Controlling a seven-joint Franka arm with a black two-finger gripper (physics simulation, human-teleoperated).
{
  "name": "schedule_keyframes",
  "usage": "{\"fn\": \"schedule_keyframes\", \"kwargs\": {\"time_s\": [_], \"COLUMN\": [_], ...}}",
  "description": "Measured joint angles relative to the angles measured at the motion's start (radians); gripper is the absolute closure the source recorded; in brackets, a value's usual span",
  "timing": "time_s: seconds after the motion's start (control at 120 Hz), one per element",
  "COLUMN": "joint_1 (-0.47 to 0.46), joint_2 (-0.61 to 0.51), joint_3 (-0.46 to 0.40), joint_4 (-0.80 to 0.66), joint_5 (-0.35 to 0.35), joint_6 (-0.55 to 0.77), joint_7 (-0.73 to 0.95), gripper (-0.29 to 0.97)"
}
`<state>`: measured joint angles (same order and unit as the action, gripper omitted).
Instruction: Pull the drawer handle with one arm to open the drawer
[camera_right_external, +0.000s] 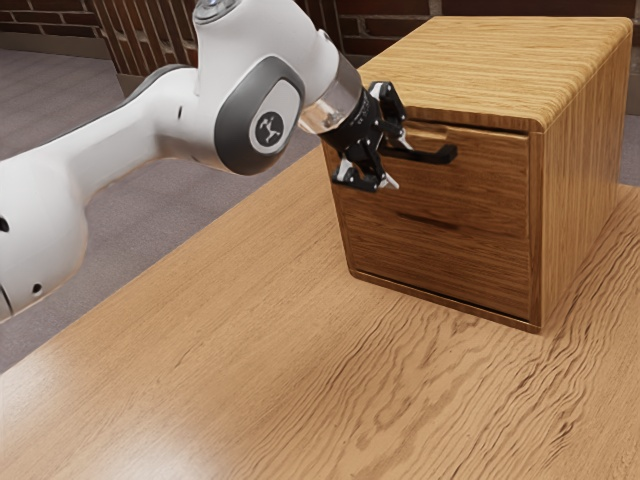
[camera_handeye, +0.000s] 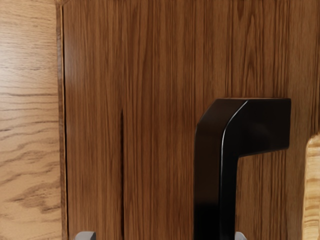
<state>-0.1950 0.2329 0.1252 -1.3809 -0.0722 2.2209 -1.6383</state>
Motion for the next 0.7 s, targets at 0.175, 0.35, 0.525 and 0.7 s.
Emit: {"fn": "schedule_keyframes", "kwargs": {"time_s": [0.175, 0.35, 0.525, 0.7], "joint_1": [-0.001, -0.002, -0.004, -0.011], "joint_2": [-0.008, -0.008, -0.014, -0.018], "joint_3": [0.003, 0.003, 0.005, -0.001], "joint_4": [-0.002, -0.006, -0.015, -0.017], "joint_5": [0.006, 0.013, 0.023, 0.026], "joint_6": [-0.001, -0.003, -0.007, -0.006], "joint_7": [0.004, 0.009, 0.013, 0.017], "gripper": [0.48, 0.54, 0.59, 0.62]}}
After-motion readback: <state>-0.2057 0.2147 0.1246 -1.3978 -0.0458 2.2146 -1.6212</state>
